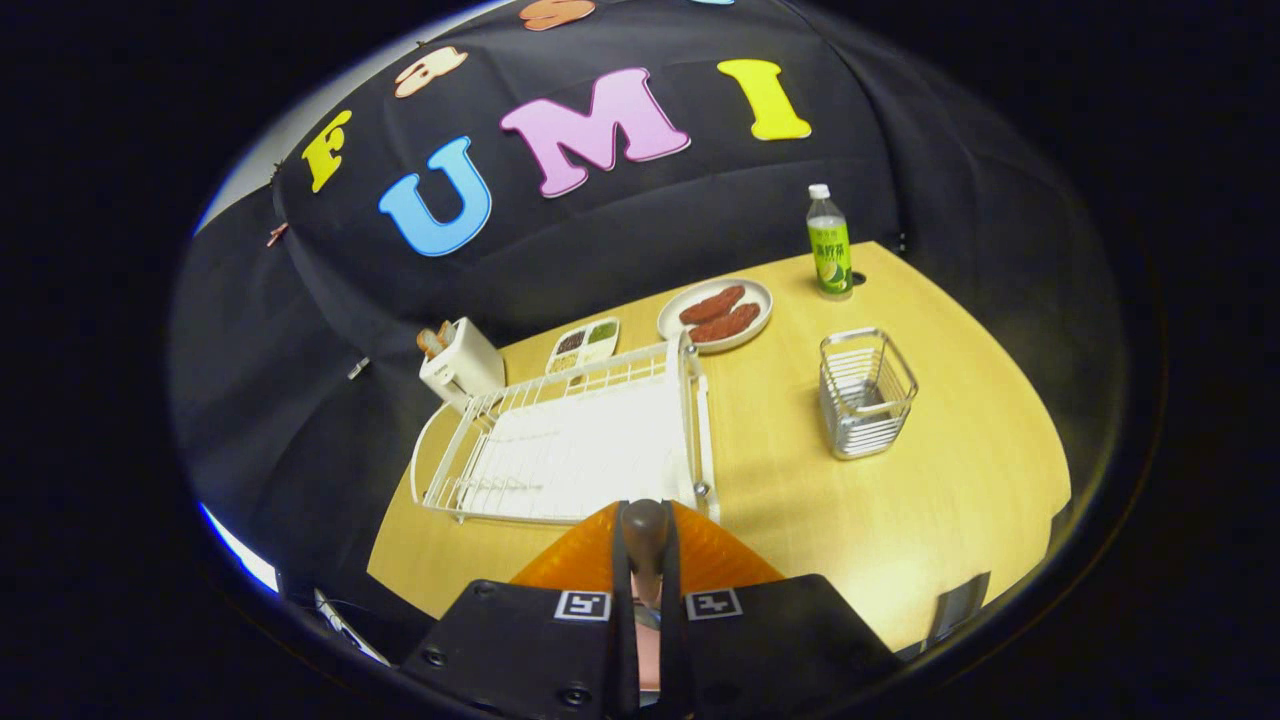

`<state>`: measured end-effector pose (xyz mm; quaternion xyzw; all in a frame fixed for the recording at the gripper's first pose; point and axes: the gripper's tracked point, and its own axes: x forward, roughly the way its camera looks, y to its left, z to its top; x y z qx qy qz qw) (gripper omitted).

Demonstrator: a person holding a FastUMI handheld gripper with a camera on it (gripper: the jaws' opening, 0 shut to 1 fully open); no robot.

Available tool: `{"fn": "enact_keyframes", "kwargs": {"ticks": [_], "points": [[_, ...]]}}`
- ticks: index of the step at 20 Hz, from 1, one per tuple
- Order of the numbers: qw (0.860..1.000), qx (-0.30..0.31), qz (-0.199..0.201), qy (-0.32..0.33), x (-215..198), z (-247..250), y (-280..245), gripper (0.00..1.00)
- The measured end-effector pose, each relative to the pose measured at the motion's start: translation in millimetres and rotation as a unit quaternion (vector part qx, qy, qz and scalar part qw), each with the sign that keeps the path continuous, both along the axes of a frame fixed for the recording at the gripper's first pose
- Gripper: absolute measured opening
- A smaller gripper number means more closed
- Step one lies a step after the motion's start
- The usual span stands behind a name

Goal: Take the plate from the dish rack, then take the spoon from the basket and place it into the plate.

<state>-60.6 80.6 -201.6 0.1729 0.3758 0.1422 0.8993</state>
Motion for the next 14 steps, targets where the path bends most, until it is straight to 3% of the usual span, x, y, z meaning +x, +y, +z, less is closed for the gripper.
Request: {"fn": "enact_keyframes", "kwargs": {"ticks": [6,14], "points": [[0.997,0.005,0.036,0.062,-36.4,-45.8,46.2,0.12],[0.997,0.001,0.028,0.076,-40.3,-62.9,53.1,0.15]]}}
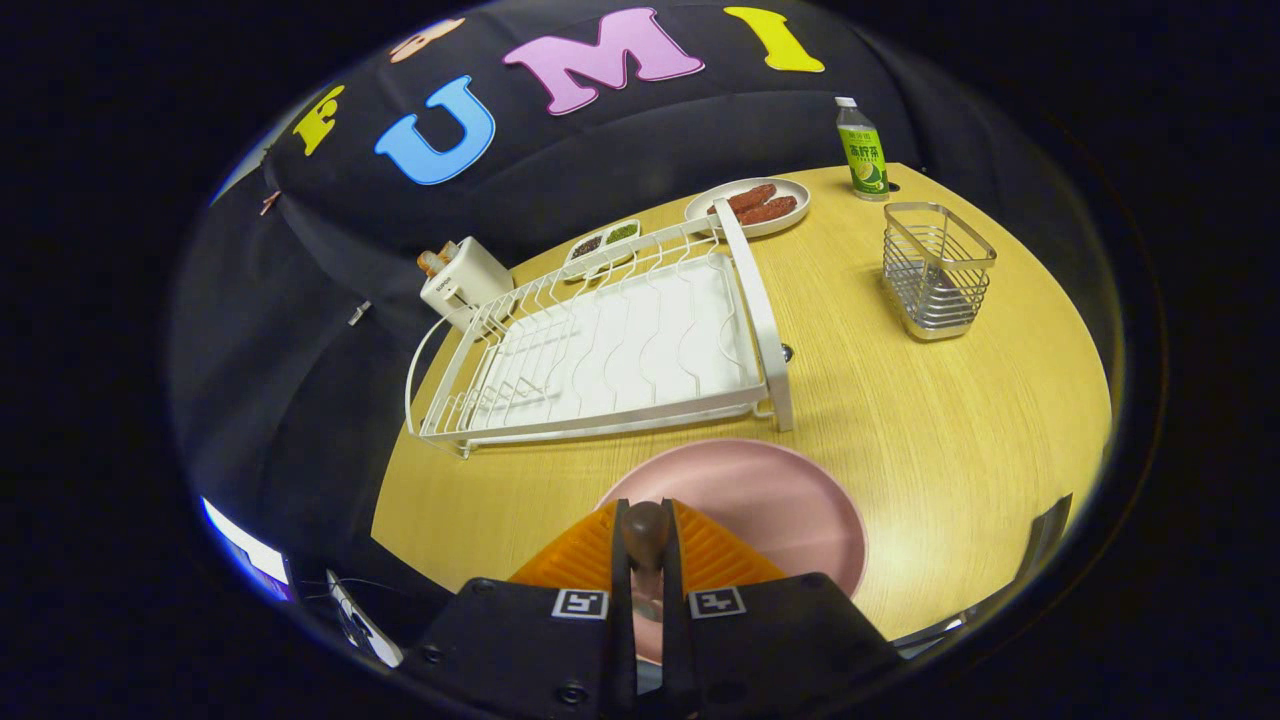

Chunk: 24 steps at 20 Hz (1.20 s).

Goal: Take the plate from the dish rack, then take the spoon from the basket and place it into the plate.

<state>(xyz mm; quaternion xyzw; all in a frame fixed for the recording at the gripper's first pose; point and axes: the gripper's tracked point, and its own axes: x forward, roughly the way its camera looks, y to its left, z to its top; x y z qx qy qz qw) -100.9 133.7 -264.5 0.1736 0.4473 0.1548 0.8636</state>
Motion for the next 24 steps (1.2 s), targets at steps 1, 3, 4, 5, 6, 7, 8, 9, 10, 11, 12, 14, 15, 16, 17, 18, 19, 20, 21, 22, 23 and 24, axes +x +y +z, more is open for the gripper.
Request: {"fn": "enact_keyframes", "kwargs": {"ticks": [1,3,4,5,6,7,8,9,10,11,12,14,15,16,17,18,19,20,21,22,23,24], "points": [[1.000,-0.002,-0.002,-0.002,0.2,1.3,-2.2,0.16],[0.999,-0.025,-0.019,-0.008,3.3,0.7,-18.1,0.22],[0.999,-0.032,-0.031,-0.013,4.4,2.5,-27.1,0.28],[0.999,-0.032,-0.041,-0.017,6.3,5.8,-33.6,0.45],[0.998,-0.035,-0.050,-0.018,5.5,7.6,-41.3,0.62],[0.997,-0.041,-0.060,-0.022,4.8,10.3,-50.6,0.80],[0.996,-0.043,-0.066,-0.027,4.8,14.1,-58.0,0.90],[0.995,-0.049,-0.073,-0.035,6.1,19.3,-68.0,1.00],[0.994,-0.053,-0.081,-0.045,7.0,26.4,-76.0,0.98],[0.993,-0.055,-0.089,-0.059,9.9,37.1,-83.0,0.99],[0.990,-0.058,-0.097,-0.079,14.1,50.5,-90.9,0.99],[0.983,-0.072,-0.110,-0.129,26.0,83.8,-105.3,0.98],[0.979,-0.078,-0.113,-0.153,31.5,100.2,-110.0,0.98],[0.972,-0.085,-0.116,-0.184,37.5,122.9,-114.7,0.98],[0.966,-0.089,-0.118,-0.212,42.6,144.2,-117.2,0.98],[0.959,-0.096,-0.120,-0.238,45.6,165.2,-120.6,0.98],[0.951,-0.104,-0.125,-0.264,49.5,184.3,-124.8,0.98],[0.941,-0.117,-0.132,-0.290,53.7,203.7,-130.7,0.98],[0.930,-0.131,-0.142,-0.313,56.7,221.7,-138.1,0.98],[0.920,-0.139,-0.148,-0.335,57.8,238.7,-142.4,0.98],[0.913,-0.139,-0.153,-0.352,58.2,254.1,-143.1,0.98],[0.906,-0.137,-0.153,-0.369,56.5,269.0,-142.1,0.98]]}}
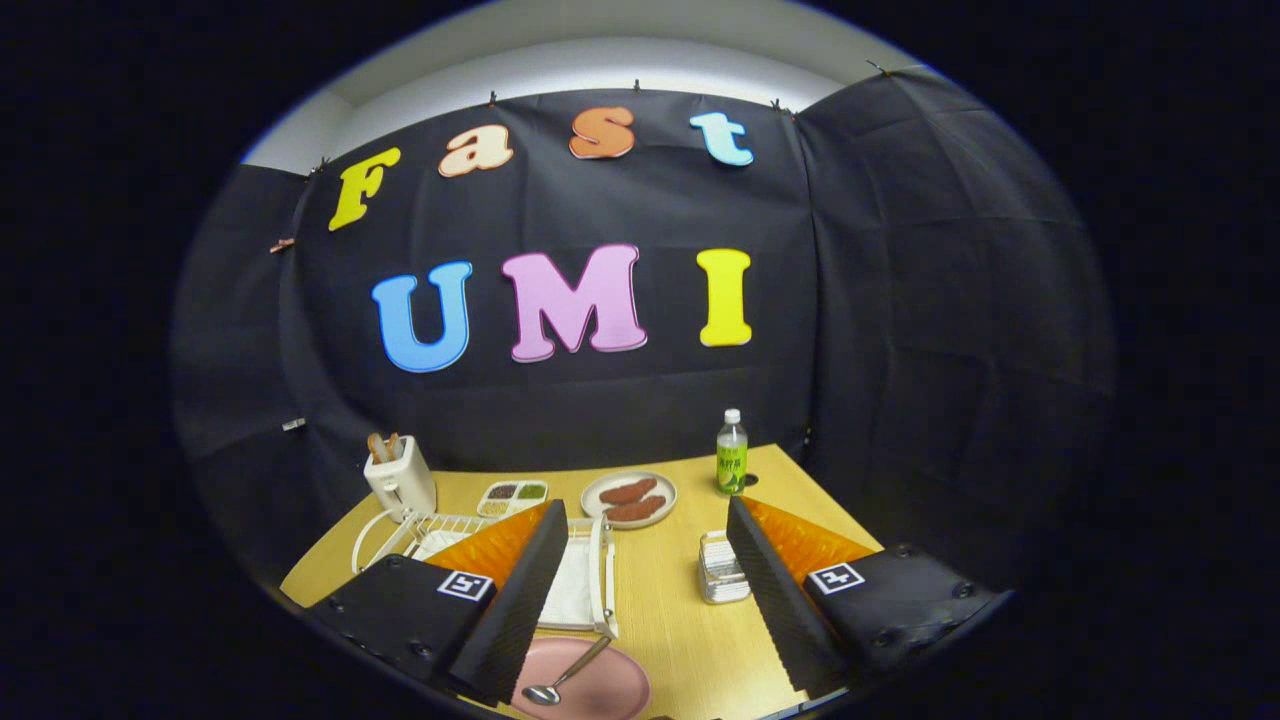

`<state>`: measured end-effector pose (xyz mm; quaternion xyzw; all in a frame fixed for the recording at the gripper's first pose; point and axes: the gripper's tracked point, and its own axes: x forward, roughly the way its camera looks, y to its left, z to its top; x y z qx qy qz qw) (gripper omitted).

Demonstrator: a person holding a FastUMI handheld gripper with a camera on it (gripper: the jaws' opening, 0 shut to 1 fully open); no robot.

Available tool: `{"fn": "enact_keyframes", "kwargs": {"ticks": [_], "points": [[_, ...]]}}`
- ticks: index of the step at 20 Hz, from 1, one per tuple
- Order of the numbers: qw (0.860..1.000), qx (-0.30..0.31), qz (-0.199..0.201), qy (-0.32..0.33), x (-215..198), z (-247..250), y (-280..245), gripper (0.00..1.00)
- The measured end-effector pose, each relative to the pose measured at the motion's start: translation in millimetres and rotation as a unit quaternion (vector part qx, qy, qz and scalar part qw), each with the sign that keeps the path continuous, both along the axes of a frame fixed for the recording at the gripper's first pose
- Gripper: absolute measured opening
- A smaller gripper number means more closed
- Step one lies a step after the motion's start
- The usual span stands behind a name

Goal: Take the plate from the dish rack, then take the spoon from the basket and place it into the plate.

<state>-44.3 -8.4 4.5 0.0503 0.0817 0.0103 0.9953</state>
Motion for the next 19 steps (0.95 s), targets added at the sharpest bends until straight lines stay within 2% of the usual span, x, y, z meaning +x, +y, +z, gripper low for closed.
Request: {"fn": "enact_keyframes", "kwargs": {"ticks": [3,6,15,19], "points": [[0.999,-0.024,-0.003,-0.030,-5.3,28.5,-10.4,0.98],[0.997,-0.060,-0.013,-0.044,-7.8,34.6,-17.5,0.98],[1.000,-0.010,-0.014,-0.013,4.7,15.0,-15.5,0.98],[0.999,-0.020,-0.013,-0.021,8.5,17.8,-18.4,0.98]]}}
